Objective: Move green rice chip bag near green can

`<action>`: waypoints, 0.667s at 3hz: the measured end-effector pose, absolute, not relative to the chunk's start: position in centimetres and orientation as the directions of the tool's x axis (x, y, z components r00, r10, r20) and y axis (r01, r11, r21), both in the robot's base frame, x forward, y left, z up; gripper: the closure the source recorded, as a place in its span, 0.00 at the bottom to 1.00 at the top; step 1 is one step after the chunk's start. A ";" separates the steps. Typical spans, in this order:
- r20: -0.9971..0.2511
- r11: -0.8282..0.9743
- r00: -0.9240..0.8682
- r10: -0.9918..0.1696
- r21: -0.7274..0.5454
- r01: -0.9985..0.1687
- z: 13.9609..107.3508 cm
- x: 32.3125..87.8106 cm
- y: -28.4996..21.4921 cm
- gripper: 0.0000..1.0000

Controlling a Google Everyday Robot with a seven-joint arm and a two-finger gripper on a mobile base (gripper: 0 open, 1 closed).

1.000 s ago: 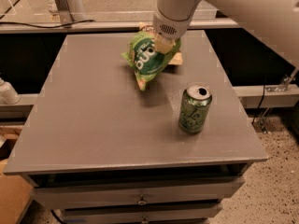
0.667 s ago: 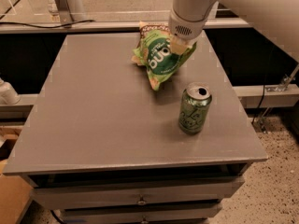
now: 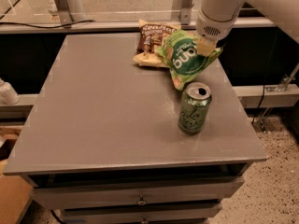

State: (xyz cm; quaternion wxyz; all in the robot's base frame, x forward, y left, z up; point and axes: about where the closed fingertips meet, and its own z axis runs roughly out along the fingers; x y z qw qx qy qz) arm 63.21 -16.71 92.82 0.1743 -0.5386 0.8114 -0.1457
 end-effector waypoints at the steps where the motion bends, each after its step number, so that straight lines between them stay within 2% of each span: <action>1: -0.117 0.391 -0.379 -0.918 -0.432 -0.813 93.9 62.5 -19.2 1.00; 2: -0.121 0.407 -0.396 -0.910 -0.436 -0.803 94.7 61.4 -21.1 1.00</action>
Offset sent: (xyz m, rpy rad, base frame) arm -0.0318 -0.0669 0.0294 -0.0060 -0.0180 -0.0666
